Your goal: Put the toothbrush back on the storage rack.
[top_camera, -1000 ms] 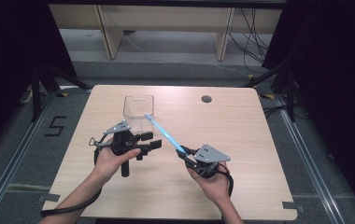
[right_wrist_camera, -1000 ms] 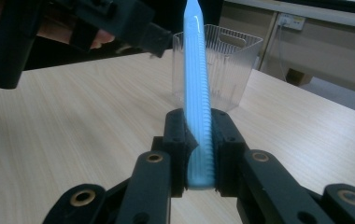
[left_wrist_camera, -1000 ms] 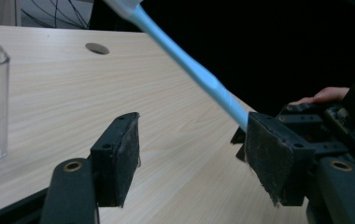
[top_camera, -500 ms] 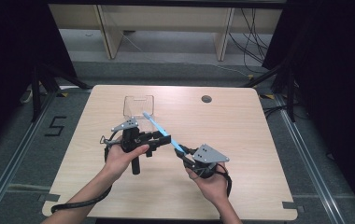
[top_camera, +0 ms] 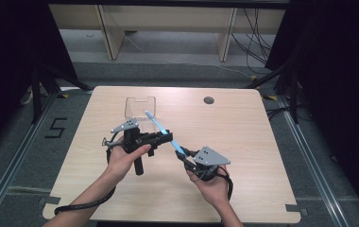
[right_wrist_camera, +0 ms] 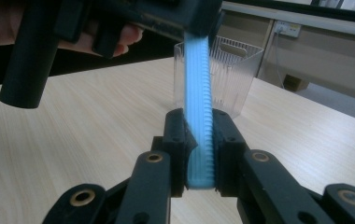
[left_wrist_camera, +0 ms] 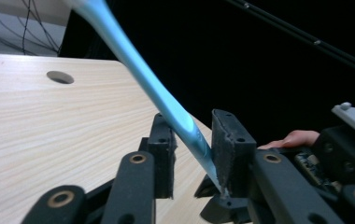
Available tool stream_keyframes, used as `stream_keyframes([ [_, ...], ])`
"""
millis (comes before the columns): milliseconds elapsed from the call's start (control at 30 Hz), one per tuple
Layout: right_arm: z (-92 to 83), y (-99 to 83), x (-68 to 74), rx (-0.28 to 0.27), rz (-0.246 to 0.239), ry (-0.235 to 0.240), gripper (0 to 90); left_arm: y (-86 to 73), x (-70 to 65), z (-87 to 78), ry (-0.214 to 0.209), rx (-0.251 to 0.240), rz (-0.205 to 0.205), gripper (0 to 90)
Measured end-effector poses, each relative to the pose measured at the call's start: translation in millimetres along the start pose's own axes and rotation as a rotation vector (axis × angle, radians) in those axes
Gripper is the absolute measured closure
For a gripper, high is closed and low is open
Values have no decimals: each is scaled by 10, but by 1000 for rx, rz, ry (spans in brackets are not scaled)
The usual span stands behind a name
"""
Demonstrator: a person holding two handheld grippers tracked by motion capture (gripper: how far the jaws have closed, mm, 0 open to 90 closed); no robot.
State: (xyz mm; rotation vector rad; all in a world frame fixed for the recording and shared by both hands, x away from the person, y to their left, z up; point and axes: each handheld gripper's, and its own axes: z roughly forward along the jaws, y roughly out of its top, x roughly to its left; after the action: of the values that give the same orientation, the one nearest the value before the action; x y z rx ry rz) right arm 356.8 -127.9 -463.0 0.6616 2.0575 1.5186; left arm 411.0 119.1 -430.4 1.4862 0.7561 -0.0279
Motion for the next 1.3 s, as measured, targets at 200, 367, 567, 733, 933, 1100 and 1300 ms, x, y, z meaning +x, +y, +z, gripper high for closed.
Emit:
stream_keyframes([
  [200, 42, -22, 33, 24, 25, 12, 752, 20, -96, 11, -47, -4, 34, 822],
  [367, 71, -27, 69, 47, 62, 29, 669, 40, -163, 15, -27, 10, 124, 831],
  [567, 63, -44, 52, 58, 62, 10, 568, 84, -194, -31, 52, 36, 219, 832],
  [733, 27, -89, 38, 78, 89, 18, 553, 115, -174, -85, 125, 60, 291, 832],
  [933, -76, -168, -9, 102, 88, -12, 543, 191, -87, -220, 218, 77, 342, 832],
  [1100, -178, -279, -107, 90, 109, -79, 535, 250, 14, -341, 271, 71, 358, 832],
  [1300, -305, -402, -225, 85, 172, -127, 520, 320, 132, -470, 312, 54, 366, 832],
])
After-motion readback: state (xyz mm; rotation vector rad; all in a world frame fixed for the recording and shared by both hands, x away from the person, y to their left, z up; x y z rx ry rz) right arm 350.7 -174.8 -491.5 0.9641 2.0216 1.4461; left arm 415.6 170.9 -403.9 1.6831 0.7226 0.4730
